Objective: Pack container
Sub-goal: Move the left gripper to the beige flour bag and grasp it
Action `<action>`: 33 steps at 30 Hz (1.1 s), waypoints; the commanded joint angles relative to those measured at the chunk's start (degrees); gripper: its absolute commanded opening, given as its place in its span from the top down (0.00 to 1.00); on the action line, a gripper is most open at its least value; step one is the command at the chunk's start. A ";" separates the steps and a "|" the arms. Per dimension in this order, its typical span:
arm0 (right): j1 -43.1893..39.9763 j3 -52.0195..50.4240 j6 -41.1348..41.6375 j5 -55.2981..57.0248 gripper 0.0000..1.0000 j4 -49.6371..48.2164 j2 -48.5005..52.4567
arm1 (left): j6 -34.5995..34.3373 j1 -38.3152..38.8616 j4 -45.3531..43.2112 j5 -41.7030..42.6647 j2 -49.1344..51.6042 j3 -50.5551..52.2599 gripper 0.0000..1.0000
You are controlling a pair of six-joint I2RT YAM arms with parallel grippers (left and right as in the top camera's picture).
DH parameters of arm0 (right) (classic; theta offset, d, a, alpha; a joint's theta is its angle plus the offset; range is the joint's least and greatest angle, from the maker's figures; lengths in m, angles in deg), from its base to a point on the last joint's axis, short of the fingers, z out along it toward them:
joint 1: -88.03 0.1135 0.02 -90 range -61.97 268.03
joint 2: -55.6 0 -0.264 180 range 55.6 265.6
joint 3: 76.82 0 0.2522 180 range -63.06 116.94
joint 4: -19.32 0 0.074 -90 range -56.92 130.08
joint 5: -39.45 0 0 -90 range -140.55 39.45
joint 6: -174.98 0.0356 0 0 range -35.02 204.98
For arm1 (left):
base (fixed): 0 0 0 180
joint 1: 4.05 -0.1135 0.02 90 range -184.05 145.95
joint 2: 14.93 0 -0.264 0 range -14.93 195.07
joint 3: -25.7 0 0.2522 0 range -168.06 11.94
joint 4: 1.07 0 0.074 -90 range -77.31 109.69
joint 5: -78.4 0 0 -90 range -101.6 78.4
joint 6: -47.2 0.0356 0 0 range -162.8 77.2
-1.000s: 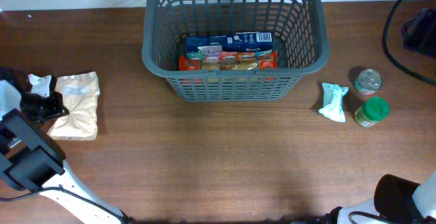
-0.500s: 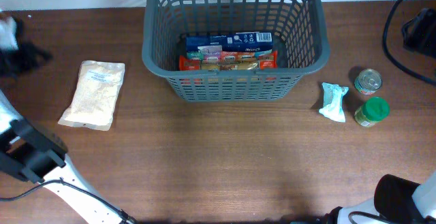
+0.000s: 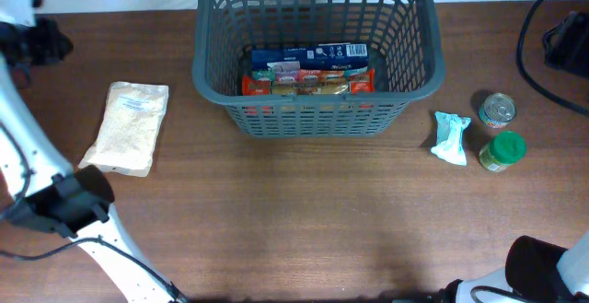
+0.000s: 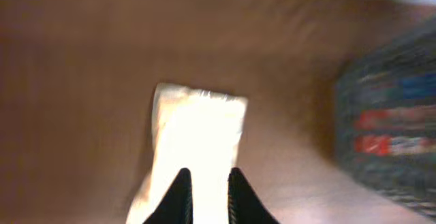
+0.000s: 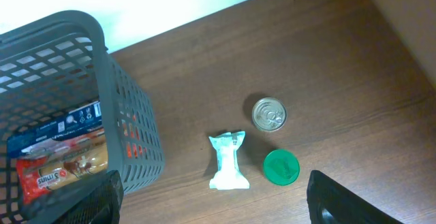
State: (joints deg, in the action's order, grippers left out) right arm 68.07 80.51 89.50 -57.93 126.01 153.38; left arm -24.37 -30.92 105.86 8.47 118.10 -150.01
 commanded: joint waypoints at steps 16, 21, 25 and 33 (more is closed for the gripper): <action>-0.37 -0.17 0.26 0.52 0.18 -0.35 1.31 | 2.49 2.95 -15.34 -15.65 2.08 38.64 0.36; -0.35 -0.17 0.26 0.52 0.18 -0.24 1.95 | 1.79 2.91 -21.42 -20.06 2.08 44.78 0.23; -0.35 -0.17 0.26 0.52 0.19 -0.20 2.64 | 4.44 2.93 -25.31 -21.16 2.08 47.98 0.13; -0.33 -0.17 0.26 0.52 0.18 -0.22 3.28 | 5.97 2.80 -31.65 -18.47 2.08 51.82 0.01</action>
State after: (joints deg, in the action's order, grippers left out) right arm 68.07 80.48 89.50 -57.93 126.01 156.31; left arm -19.78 -27.97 74.91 -11.83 119.76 -99.67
